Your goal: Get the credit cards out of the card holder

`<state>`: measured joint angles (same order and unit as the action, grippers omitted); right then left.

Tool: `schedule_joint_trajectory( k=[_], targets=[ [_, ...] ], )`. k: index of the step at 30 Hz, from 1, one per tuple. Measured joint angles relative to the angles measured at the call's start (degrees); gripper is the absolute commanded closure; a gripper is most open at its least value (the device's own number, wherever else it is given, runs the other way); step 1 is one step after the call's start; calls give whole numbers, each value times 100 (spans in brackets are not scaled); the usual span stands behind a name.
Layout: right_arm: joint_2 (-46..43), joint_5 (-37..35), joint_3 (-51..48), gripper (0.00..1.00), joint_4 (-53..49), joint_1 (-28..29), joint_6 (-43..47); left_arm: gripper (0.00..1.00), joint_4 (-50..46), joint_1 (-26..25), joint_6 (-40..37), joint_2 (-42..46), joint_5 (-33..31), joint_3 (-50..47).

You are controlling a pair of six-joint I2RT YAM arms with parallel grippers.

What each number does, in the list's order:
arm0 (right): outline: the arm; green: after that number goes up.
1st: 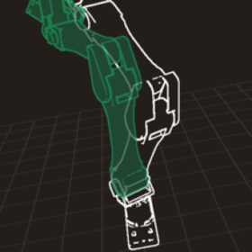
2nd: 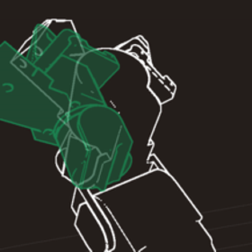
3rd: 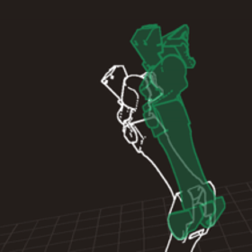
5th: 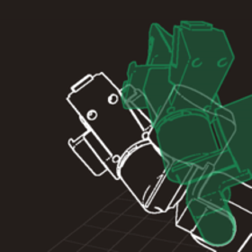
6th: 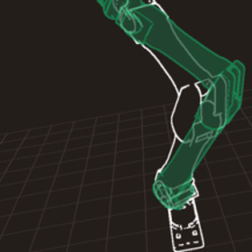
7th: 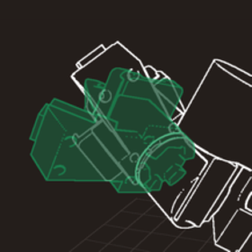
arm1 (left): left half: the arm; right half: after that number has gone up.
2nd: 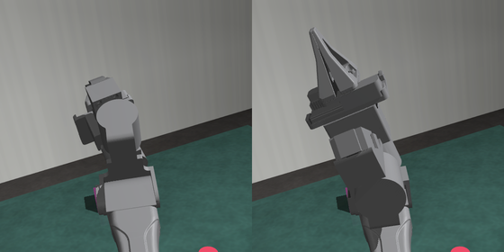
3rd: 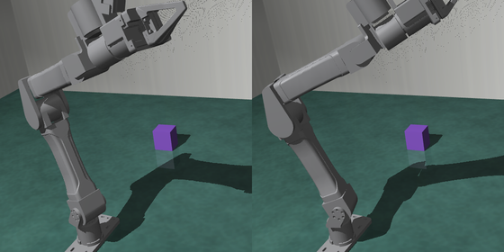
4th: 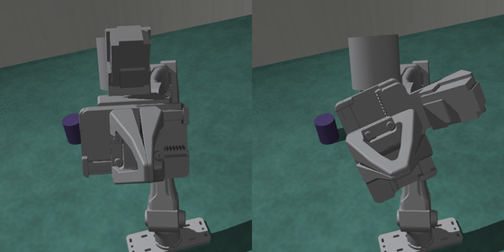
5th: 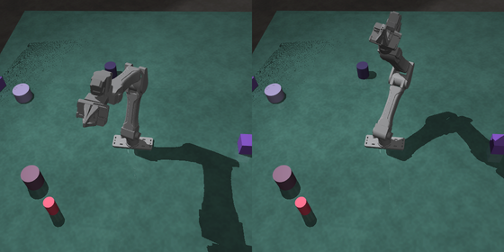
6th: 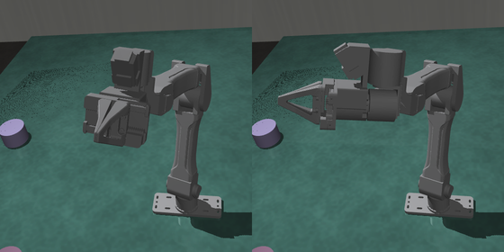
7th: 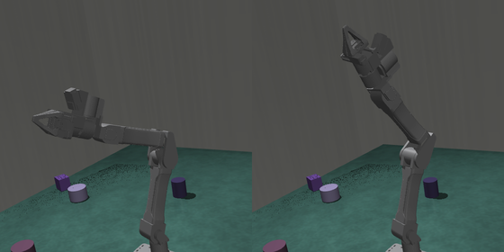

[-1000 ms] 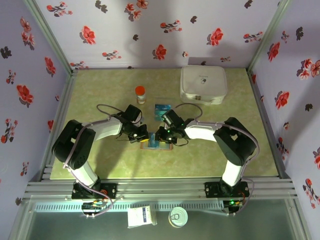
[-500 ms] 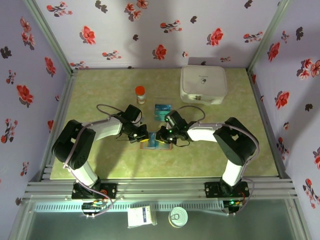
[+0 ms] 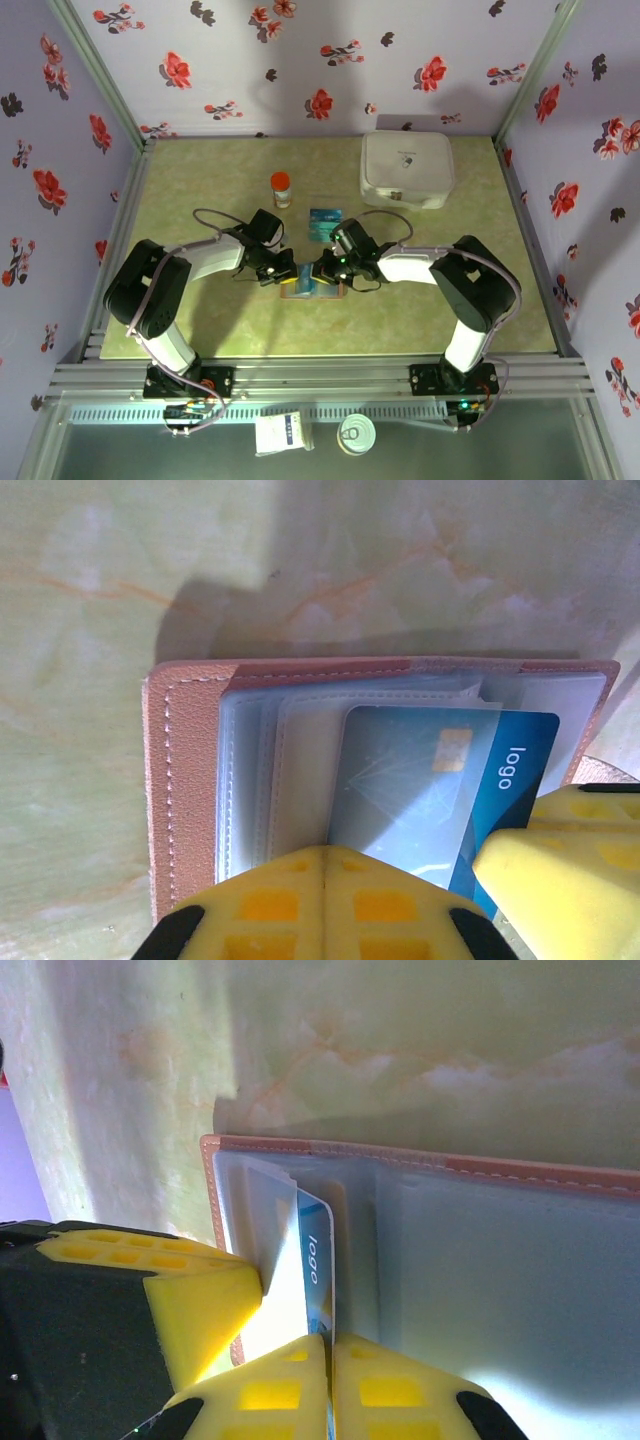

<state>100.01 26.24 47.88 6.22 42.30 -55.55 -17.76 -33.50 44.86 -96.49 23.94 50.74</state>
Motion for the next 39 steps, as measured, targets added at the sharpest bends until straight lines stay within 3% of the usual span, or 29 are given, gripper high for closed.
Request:
schedule_joint_trajectory(
  k=[10,28,33,36,39],
  targets=[
    [-627,-144,-61,93,-831,-232,428,99,-9,0,0,0,4,7],
    [-831,-748,1056,94,-2933,-236,1488,97,-96,4,-11,52,7,247],
    [-828,-966,1709,96,-3600,-236,2433,96,-118,31,-26,114,7,247],
    [-828,-986,1985,95,-3926,-236,3383,95,-116,50,-26,162,2,234],
    [-769,-1091,2328,100,-4417,-236,4540,95,-118,50,-37,199,0,155]
  ],
)
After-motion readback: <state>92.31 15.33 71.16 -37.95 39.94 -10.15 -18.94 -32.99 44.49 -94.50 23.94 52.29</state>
